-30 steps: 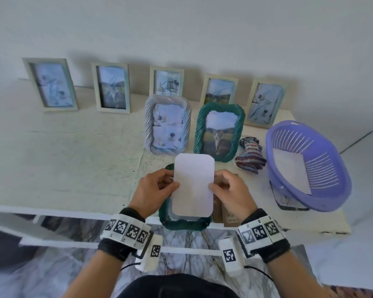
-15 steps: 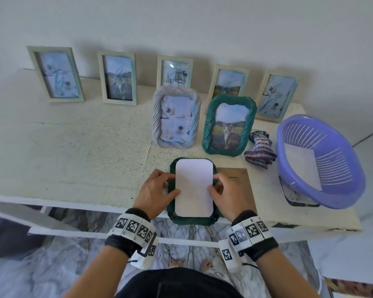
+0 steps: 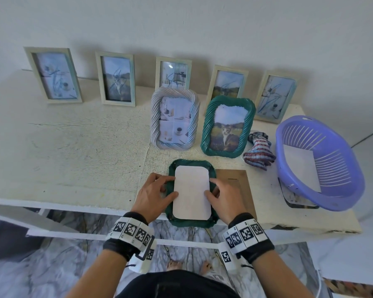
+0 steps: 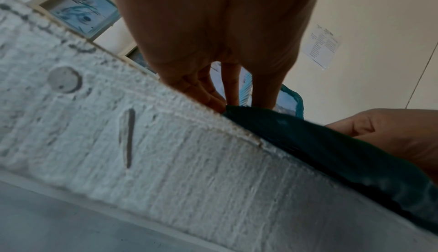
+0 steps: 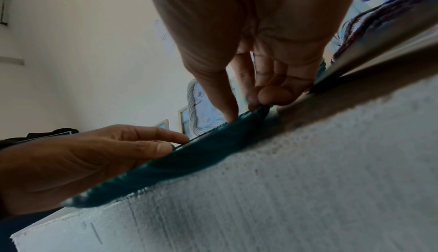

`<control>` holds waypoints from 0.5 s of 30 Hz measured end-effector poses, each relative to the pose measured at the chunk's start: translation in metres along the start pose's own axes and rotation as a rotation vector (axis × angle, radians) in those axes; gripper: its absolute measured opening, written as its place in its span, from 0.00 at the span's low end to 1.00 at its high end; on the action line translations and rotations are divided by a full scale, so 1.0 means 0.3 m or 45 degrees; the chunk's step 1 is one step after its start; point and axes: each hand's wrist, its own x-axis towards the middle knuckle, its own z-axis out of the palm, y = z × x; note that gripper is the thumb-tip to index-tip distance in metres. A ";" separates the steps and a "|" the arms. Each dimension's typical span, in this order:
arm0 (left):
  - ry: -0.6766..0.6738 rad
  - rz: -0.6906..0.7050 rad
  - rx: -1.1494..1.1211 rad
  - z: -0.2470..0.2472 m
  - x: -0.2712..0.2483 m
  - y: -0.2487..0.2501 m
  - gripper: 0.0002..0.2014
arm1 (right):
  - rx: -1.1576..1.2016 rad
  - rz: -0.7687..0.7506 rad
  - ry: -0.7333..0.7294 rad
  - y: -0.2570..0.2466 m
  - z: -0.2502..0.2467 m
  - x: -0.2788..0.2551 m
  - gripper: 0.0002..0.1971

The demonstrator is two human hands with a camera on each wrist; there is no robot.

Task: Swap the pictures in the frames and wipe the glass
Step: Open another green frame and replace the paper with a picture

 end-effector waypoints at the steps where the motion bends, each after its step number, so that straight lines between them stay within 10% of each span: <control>1: -0.001 0.001 -0.001 0.000 0.000 -0.001 0.20 | -0.008 -0.005 0.012 0.000 0.001 0.000 0.17; 15: 0.009 0.070 -0.066 -0.005 -0.006 -0.028 0.20 | -0.279 0.064 0.270 0.011 -0.072 -0.043 0.16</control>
